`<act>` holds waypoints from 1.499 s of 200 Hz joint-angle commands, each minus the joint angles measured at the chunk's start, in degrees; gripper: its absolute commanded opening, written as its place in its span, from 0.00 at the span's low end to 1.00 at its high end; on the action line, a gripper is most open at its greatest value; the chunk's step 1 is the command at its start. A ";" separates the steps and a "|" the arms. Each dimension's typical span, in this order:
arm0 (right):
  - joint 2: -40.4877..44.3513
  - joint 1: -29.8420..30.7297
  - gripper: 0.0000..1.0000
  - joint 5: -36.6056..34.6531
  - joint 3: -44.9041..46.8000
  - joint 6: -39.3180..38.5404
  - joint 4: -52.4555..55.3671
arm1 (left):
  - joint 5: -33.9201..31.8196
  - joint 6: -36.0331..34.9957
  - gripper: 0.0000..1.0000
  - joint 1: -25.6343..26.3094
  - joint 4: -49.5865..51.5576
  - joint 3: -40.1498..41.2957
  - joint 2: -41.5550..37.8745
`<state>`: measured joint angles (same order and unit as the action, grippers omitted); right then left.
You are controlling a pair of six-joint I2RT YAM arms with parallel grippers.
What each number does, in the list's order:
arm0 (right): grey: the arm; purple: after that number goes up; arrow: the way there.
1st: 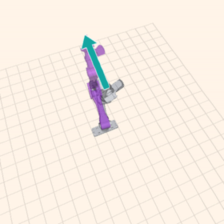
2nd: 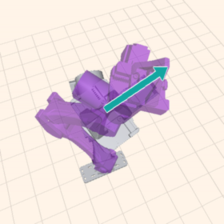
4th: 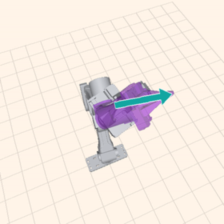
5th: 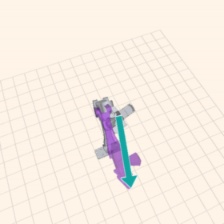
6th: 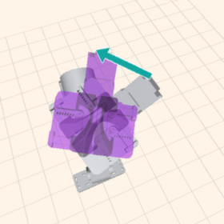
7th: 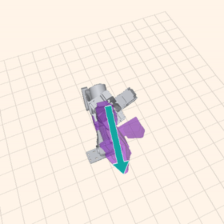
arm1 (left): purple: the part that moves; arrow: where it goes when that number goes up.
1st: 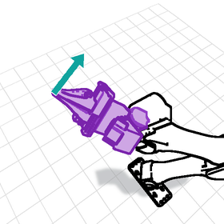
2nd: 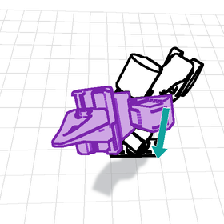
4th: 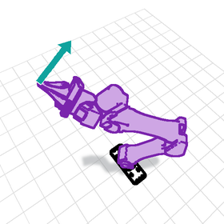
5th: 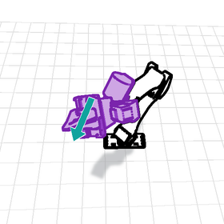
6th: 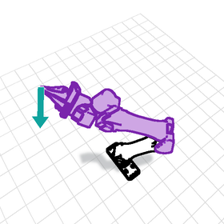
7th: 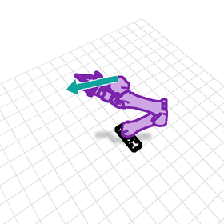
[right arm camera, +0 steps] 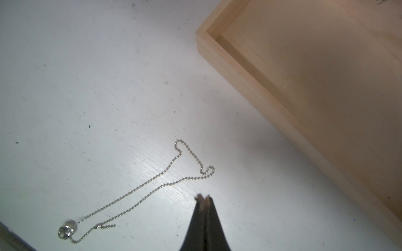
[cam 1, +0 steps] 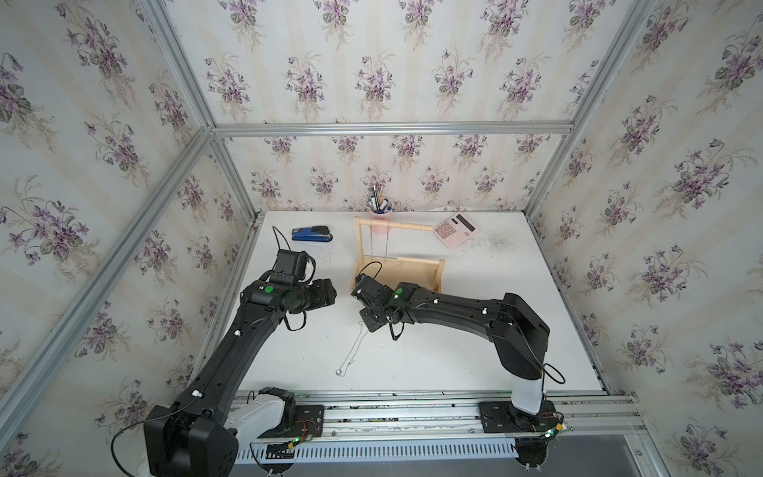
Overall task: Hang the necklace on the jewelry display stand
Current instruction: Pick up the necklace from the center of the board.
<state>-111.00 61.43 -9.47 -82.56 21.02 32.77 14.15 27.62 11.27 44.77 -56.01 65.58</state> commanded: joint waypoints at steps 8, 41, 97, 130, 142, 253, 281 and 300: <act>-1.81 0.01 0.29 1.88 1.61 1.08 -0.40 | 0.06 1.06 0.79 -0.07 -0.53 1.79 2.12; -3.89 0.09 0.47 3.58 2.04 1.75 -2.09 | -1.90 1.93 0.82 0.64 -0.44 3.30 5.41; -8.54 0.08 0.44 4.39 -1.17 1.84 -0.98 | -2.20 1.55 0.82 0.77 -1.59 3.49 4.65; -10.60 0.07 0.40 3.99 -2.90 2.35 0.32 | -1.81 1.27 0.82 0.74 -2.43 4.00 4.38; -11.23 0.03 0.38 4.11 -3.28 2.52 0.42 | -1.61 1.13 0.82 0.77 -2.73 4.10 4.28; -10.74 0.07 0.00 3.35 -3.89 1.70 1.46 | -0.57 0.95 0.82 0.77 -4.04 5.20 4.47; -6.42 0.08 0.00 1.95 -3.01 1.57 0.78 | -0.27 1.05 0.82 0.78 -4.34 5.45 4.34; -3.25 0.09 0.00 1.40 -2.65 1.57 0.46 | -0.27 1.46 0.82 0.82 -4.65 5.54 4.38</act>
<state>-117.67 61.45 -6.50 -85.38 22.52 32.84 13.52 28.91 12.03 41.30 -50.54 69.95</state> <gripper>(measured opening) 0.048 0.820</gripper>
